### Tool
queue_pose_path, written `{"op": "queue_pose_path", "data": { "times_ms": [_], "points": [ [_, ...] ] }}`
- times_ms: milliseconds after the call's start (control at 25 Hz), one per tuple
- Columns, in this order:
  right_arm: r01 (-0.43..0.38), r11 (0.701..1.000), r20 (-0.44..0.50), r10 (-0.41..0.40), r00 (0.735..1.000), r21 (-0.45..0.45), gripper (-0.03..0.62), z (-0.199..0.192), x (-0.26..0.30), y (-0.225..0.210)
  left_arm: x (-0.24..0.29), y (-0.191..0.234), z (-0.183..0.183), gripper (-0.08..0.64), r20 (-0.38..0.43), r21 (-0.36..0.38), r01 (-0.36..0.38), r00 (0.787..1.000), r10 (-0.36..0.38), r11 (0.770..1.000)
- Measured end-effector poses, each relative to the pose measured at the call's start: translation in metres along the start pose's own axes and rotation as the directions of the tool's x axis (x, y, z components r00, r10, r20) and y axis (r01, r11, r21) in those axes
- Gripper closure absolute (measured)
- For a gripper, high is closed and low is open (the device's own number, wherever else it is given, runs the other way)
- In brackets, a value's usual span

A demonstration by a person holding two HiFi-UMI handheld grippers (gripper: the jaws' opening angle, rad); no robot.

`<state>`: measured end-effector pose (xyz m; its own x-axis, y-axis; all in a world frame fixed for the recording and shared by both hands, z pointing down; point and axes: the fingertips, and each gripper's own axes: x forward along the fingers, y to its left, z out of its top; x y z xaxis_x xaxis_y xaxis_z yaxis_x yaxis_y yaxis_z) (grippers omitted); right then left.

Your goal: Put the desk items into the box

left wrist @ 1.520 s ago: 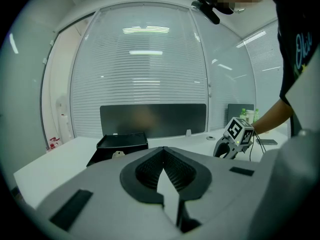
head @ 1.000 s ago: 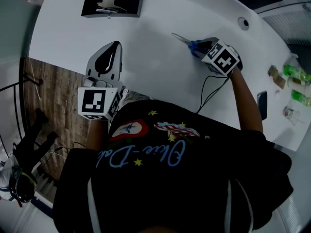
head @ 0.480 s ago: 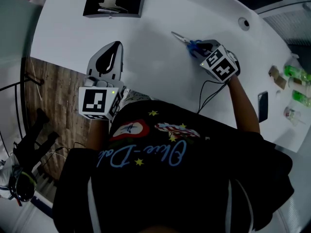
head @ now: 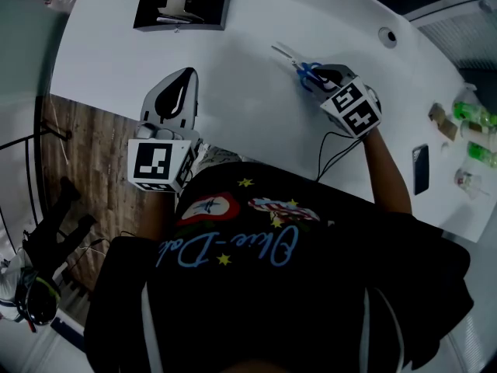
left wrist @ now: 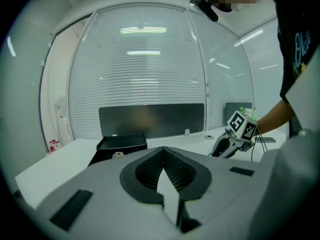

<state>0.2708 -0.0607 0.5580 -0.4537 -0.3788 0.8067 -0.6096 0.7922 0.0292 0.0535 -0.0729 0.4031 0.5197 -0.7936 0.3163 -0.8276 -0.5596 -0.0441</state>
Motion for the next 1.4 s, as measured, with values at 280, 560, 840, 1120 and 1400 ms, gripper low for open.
{"op": "queue_pose_path", "data": {
  "times_ms": [280, 560, 840, 1120, 1400],
  "points": [
    [0.032, 0.999, 0.051, -0.033, 0.998, 0.010, 0.499, 0.014, -0.011, 0.003, -0.001, -0.001, 0.001, 0.552, 0.006, -0.001, 0.013, 1.000, -0.013, 1.000],
    [0.067, 0.997, 0.092, -0.069, 0.993, 0.026, 0.499, 0.027, -0.022, 0.004, -0.001, -0.001, 0.005, 0.552, 0.015, 0.006, 0.033, 0.999, -0.033, 0.999],
    [0.112, 0.993, 0.130, -0.115, 0.985, 0.032, 0.499, 0.041, -0.031, 0.002, 0.000, 0.003, 0.010, 0.552, 0.033, 0.004, 0.047, 0.998, -0.047, 0.999],
    [0.171, 0.985, 0.192, -0.174, 0.966, 0.032, 0.499, 0.072, -0.046, -0.003, 0.001, 0.013, 0.013, 0.552, 0.041, 0.013, 0.065, 0.997, -0.065, 0.998],
    [0.205, 0.978, 0.243, -0.206, 0.948, 0.028, 0.499, 0.102, -0.053, -0.002, -0.002, 0.027, 0.020, 0.552, 0.063, 0.009, 0.063, 0.996, -0.063, 0.998]
  ]
}}
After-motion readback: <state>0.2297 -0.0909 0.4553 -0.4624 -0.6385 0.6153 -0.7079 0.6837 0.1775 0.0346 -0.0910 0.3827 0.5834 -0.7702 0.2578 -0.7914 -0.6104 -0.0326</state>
